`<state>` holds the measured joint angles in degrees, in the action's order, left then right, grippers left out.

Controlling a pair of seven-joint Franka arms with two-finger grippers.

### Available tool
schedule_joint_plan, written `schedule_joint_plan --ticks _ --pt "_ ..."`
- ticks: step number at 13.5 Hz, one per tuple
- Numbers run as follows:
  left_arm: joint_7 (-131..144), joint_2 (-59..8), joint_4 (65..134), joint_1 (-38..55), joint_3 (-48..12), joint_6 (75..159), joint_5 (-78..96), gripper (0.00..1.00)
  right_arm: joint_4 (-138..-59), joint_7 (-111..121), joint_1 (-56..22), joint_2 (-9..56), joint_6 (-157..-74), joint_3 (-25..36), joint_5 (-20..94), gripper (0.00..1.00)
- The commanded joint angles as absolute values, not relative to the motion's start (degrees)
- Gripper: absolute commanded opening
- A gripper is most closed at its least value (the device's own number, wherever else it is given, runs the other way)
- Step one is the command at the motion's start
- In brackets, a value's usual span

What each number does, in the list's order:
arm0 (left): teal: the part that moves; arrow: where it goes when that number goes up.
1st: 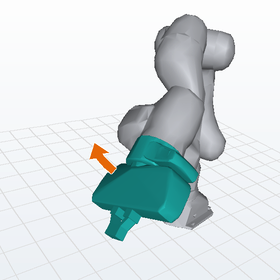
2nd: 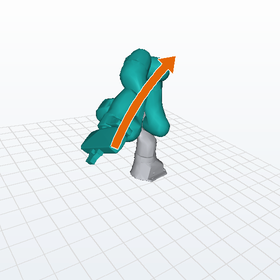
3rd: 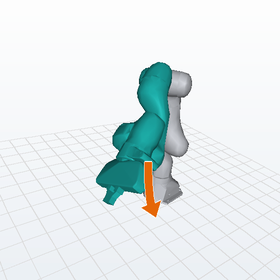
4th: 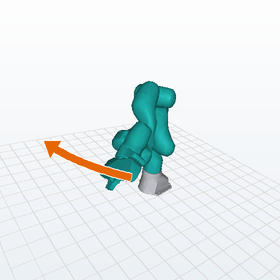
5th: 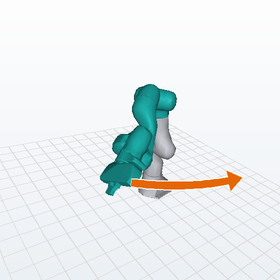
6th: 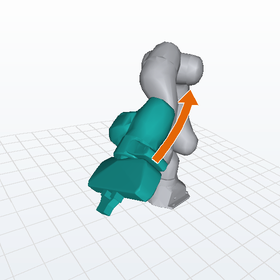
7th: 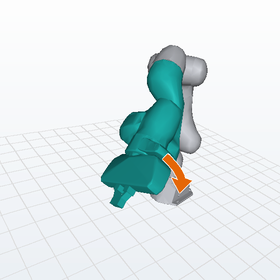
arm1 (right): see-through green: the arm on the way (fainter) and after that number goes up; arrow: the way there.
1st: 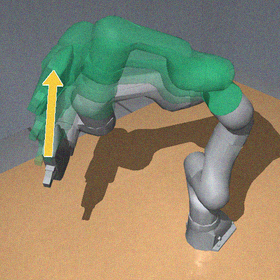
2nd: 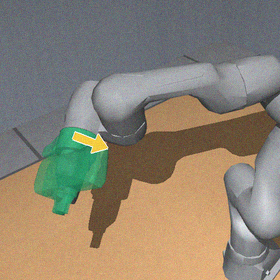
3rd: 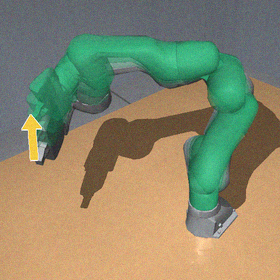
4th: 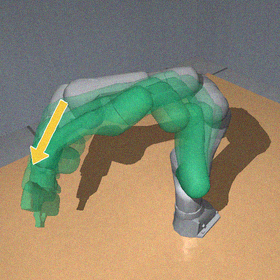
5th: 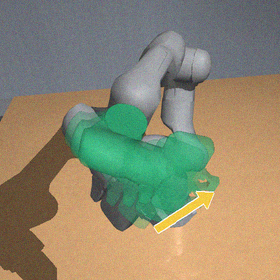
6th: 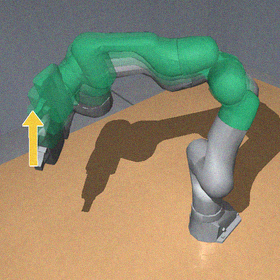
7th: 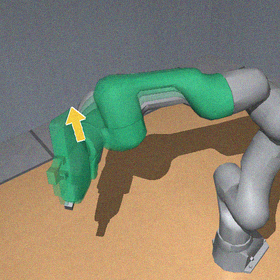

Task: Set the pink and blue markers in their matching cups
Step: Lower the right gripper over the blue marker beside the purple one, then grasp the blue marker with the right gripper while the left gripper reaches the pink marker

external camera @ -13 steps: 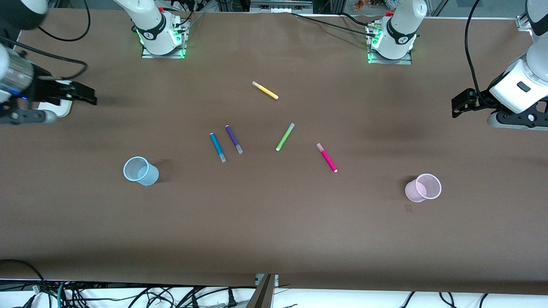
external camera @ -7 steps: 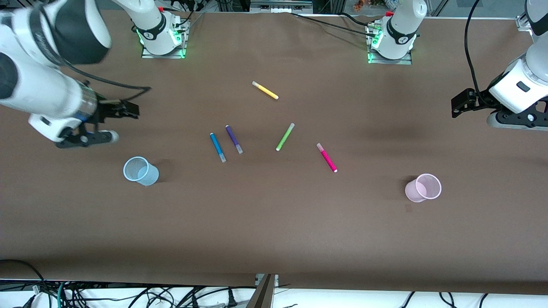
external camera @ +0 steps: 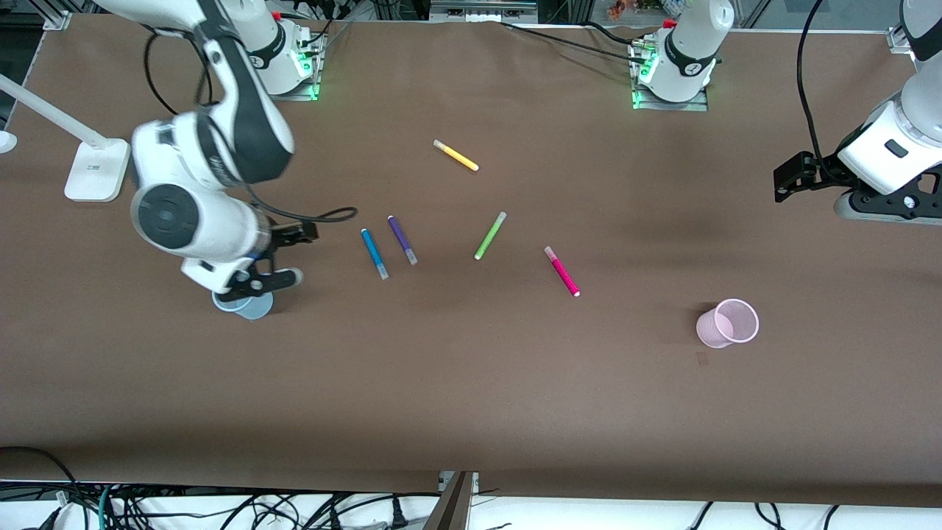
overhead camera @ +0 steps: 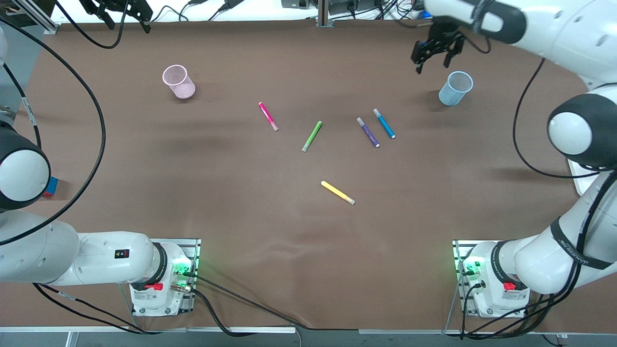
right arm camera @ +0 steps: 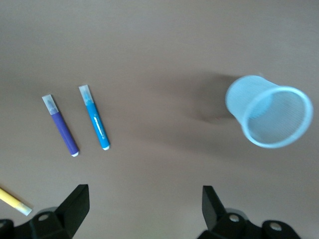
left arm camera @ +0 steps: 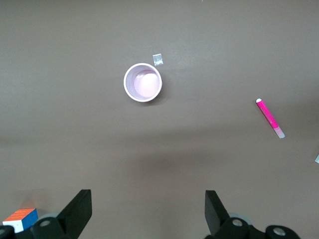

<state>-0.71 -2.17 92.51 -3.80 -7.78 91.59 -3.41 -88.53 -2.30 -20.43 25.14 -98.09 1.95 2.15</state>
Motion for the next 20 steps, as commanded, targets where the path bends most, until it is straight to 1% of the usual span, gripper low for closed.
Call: schedule_joint_plan --ticks 1,6,12,13,16,18,20 --pt "-1.05 -2.55 90.79 -4.13 -8.17 90.26 -3.96 1.0 -88.41 -2.9 -22.93 26.89 -99.57 2.29 2.81 1.0" --pt "-1.14 -2.55 90.79 -4.13 -8.17 90.26 -3.96 1.0 -92.19 -2.99 -25.48 29.26 -109.66 2.29 2.99 1.0" --pt "-1.58 -2.9 91.32 -4.04 -8.35 90.09 -3.78 1.0 -100.01 -3.08 -27.33 29.36 -121.45 2.29 3.08 1.0" --pt "-1.5 -4.03 91.23 -3.61 -8.35 89.91 -3.78 1.0 -101.15 -3.08 -27.33 29.36 -123.38 2.2 3.08 1.0" --pt "-1.58 -7.55 91.41 -3.25 -8.35 84.3 -3.78 1.0 -104.14 -3.16 -28.47 29.36 -128.83 2.2 3.16 1.0" --pt "-1.58 -9.22 91.85 -3.16 -8.87 84.29 -3.78 1.0 -105.9 -6.13 -28.65 29.88 -132.43 2.2 3.08 1.0" --pt "-1.23 -11.33 91.67 -3.16 -8.97 84.99 -3.26 1.0 -106.61 -7.91 -29.96 30.76 -134.12 2.28 3.08 1.0"
